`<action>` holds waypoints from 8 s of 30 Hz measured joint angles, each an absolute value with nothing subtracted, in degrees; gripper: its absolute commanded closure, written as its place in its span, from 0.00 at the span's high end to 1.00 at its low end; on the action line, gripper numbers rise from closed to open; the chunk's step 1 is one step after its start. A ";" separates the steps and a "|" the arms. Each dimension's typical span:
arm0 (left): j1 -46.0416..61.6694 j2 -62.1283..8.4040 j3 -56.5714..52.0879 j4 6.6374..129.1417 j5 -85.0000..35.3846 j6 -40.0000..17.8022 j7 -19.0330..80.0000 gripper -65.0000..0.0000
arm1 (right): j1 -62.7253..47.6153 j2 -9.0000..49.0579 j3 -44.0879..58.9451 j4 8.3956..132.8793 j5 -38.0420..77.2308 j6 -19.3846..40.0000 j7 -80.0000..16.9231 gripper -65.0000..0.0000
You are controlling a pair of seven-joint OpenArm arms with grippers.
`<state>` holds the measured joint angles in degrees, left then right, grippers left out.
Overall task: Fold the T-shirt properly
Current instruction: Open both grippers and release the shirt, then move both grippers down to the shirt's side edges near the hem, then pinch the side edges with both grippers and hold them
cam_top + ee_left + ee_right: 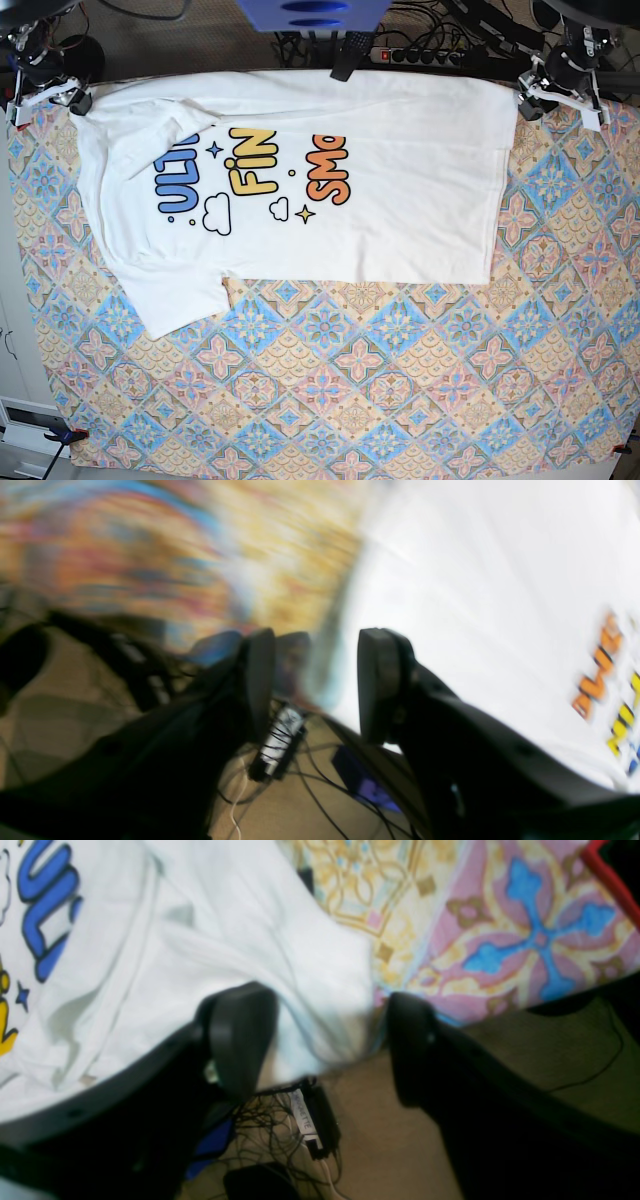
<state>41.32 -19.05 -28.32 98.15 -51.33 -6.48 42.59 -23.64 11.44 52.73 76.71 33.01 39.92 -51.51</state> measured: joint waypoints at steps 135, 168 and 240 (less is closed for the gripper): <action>-13.30 -14.44 -6.68 53.74 -27.46 -7.01 35.48 0.33 | -8.08 11.92 35.64 94.83 19.49 39.83 -54.61 0.34; 2.92 -19.22 -11.90 76.64 -35.57 -12.19 39.00 0.01 | 18.17 18.61 19.14 54.04 -1.04 39.83 -45.52 0.34; 4.29 -19.25 -11.97 78.13 -35.18 -12.29 39.18 0.00 | 27.90 22.41 12.58 27.00 -8.51 39.86 -15.29 0.34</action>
<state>4.29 -19.25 -11.97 78.13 -35.18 -12.29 39.18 27.90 22.41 12.58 27.00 -8.51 39.86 -15.29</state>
